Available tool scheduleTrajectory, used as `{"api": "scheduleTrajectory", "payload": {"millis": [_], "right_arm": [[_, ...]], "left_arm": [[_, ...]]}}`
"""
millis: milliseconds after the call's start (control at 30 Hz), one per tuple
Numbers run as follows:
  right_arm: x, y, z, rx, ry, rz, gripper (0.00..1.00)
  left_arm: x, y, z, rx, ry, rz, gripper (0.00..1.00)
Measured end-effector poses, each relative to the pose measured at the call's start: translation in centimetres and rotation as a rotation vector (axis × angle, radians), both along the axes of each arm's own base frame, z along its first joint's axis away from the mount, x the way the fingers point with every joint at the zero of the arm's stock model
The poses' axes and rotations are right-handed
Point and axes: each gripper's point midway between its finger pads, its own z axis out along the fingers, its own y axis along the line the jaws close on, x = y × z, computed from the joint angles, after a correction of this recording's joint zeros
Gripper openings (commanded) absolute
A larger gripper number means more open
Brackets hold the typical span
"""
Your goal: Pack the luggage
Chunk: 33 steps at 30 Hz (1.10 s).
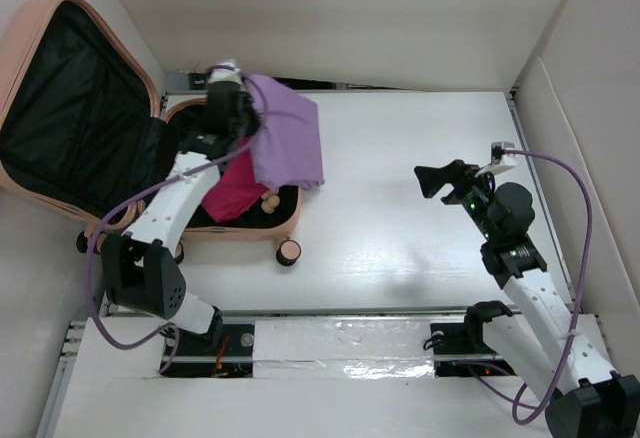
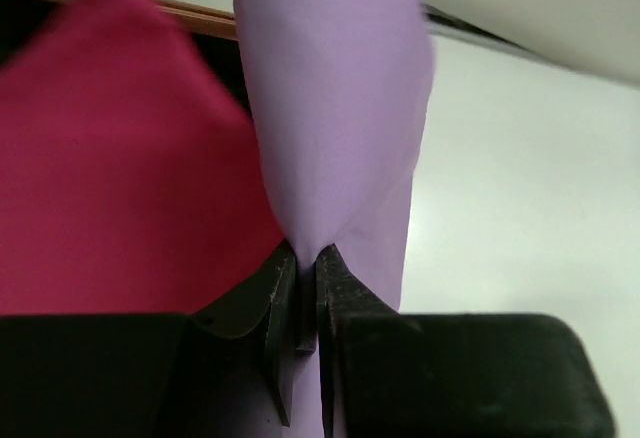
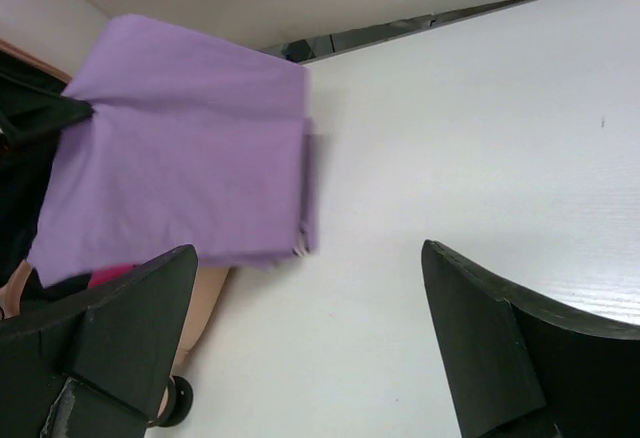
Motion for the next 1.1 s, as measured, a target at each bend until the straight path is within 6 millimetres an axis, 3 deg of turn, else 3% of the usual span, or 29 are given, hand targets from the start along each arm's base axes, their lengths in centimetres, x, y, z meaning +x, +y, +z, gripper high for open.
{"api": "scheduleTrajectory", "payload": {"millis": [67,133,267,367,467,733,800,833,867,933,967,1000,1100], "right_arm": [[-0.1,0.1,0.0,-0.006,-0.003,0.003,1.00],[-0.2,0.2,0.0,-0.011,-0.003,0.005,1.00],[-0.3,0.2,-0.1,-0.020,-0.001,0.002,1.00],[-0.4,0.1,0.0,-0.023,-0.006,-0.007,1.00],[-0.5,0.4,0.0,-0.026,-0.007,0.000,1.00],[-0.3,0.7,-0.5,-0.040,0.006,0.009,1.00],[-0.2,0.9,-0.7,-0.042,0.014,0.017,1.00],[-0.2,1.0,-0.9,-0.044,0.018,0.023,1.00],[-0.2,1.1,-1.0,-0.046,0.023,0.030,1.00],[-0.1,1.4,-1.4,-0.052,0.032,0.047,0.99],[-0.1,1.5,-1.5,-0.057,0.038,0.054,0.97],[0.0,1.7,-1.7,-0.060,0.043,0.062,0.95],[0.1,2.2,-2.1,-0.069,0.056,0.093,0.62]], "left_arm": [[1.2,5.9,0.0,0.000,0.016,0.109,0.00],[1.9,10.7,-1.5,0.002,0.053,0.199,0.00],[1.5,18.7,-7.7,-0.001,0.189,0.365,0.00],[0.0,22.4,-13.0,0.025,0.323,0.469,0.00],[-1.6,23.5,-16.1,0.050,0.405,0.510,0.00],[-2.8,25.0,-16.4,0.149,0.431,0.605,0.00],[-3.2,25.3,-16.7,0.168,0.446,0.622,0.05],[-3.2,25.2,-16.8,0.177,0.451,0.623,0.28],[-3.3,25.0,-16.8,0.197,0.453,0.617,0.39],[-3.6,24.6,-16.7,0.234,0.462,0.618,0.54],[-3.8,24.3,-16.6,0.244,0.463,0.615,0.55],[-3.8,23.9,-16.4,0.245,0.461,0.610,0.55],[-3.9,22.8,-14.5,0.227,0.418,0.591,0.54]]}}
